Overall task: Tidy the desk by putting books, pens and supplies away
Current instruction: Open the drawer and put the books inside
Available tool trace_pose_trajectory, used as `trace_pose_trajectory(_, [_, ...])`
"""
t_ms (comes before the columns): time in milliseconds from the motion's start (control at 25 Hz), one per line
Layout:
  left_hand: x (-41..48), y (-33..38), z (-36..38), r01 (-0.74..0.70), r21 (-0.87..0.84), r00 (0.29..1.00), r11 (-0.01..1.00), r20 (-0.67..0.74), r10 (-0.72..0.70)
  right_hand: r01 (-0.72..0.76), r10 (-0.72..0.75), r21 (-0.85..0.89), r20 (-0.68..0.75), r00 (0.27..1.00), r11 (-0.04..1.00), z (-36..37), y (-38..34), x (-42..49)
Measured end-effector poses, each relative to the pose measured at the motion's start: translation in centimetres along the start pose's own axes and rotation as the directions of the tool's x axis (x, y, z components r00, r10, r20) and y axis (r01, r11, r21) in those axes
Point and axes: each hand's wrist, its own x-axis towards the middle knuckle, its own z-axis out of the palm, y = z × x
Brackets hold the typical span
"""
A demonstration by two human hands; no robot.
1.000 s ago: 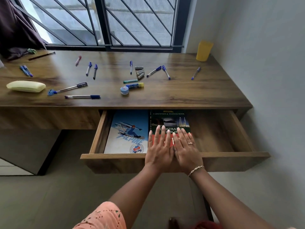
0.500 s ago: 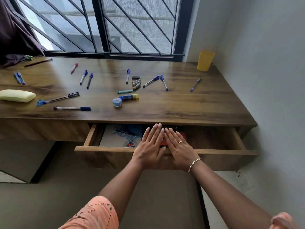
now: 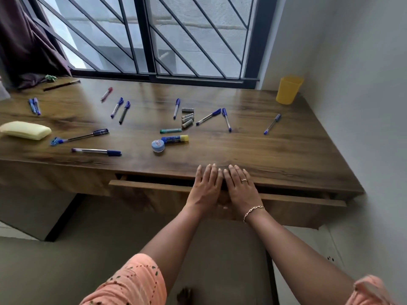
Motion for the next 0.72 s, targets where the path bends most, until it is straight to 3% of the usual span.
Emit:
trace_pose_trajectory(200, [1.8, 0.3, -0.1, -0.013, -0.035, 0.967, 0.999, -0.254, 0.003, 0.019, -0.026, -0.030, -0.256, 0.966, 0.999, 1.0, 0.4, 1.2])
trace_pose_trajectory(400, [2.8, 0.2, 0.4, 0.010, -0.020, 0.940, 1.000, -0.342, -0.016, 0.015, -0.018, -0.011, -0.334, 0.942, 1.000, 1.8, 0.9, 1.9])
trace_pose_trajectory(640, [2.7, 0.5, 0.6, 0.094, -0.050, 0.957, 0.994, -0.271, -0.104, 0.025, -0.012, 0.036, -0.323, 0.946, 0.999, 1.5, 0.9, 1.8])
trace_pose_trajectory(720, [2.8, 0.6, 0.3, 0.044, -0.027, 0.972, 0.999, -0.230, -0.049, 0.008, 0.004, 0.042, -0.284, 0.959, 0.999, 0.9, 0.7, 1.9])
